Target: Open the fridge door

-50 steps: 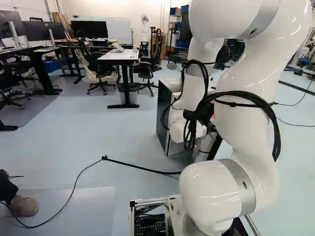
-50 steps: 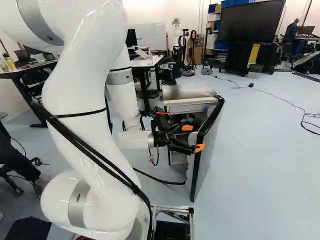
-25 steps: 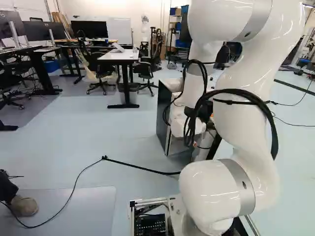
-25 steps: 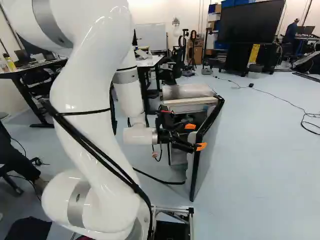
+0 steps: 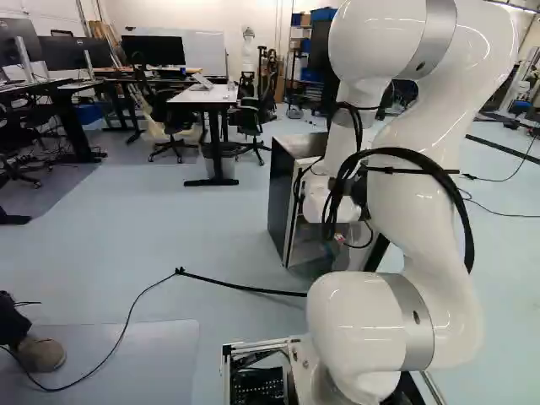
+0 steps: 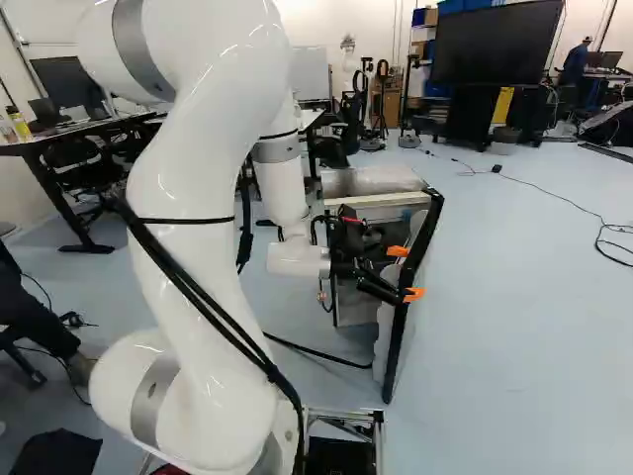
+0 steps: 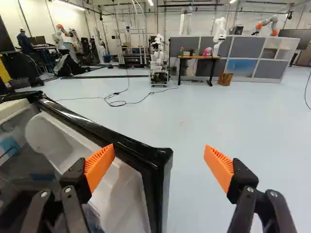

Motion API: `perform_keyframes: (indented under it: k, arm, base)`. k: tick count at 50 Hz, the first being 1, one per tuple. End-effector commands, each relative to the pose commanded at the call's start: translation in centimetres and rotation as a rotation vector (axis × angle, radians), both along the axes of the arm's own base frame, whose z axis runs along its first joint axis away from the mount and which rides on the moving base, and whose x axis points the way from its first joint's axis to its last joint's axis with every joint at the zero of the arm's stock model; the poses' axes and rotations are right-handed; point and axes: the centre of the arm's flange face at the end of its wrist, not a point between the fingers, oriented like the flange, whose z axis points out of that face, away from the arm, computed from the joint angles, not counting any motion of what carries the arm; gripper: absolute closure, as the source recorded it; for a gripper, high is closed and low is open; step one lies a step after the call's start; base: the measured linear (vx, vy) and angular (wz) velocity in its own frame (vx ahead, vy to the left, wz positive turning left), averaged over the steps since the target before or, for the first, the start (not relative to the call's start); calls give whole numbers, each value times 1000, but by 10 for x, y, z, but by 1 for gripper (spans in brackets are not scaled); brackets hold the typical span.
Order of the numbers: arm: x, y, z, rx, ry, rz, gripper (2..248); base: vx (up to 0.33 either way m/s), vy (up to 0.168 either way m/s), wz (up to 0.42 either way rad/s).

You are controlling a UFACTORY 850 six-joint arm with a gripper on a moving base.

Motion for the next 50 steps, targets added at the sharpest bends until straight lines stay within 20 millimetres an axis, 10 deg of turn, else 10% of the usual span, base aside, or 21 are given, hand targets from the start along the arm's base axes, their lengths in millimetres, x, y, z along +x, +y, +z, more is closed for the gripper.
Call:
perform_keyframes:
  k: [50]
  arm:
    - [41,-104,-6,-24,-103,-266,3]
  base:
    - [0,0,0]
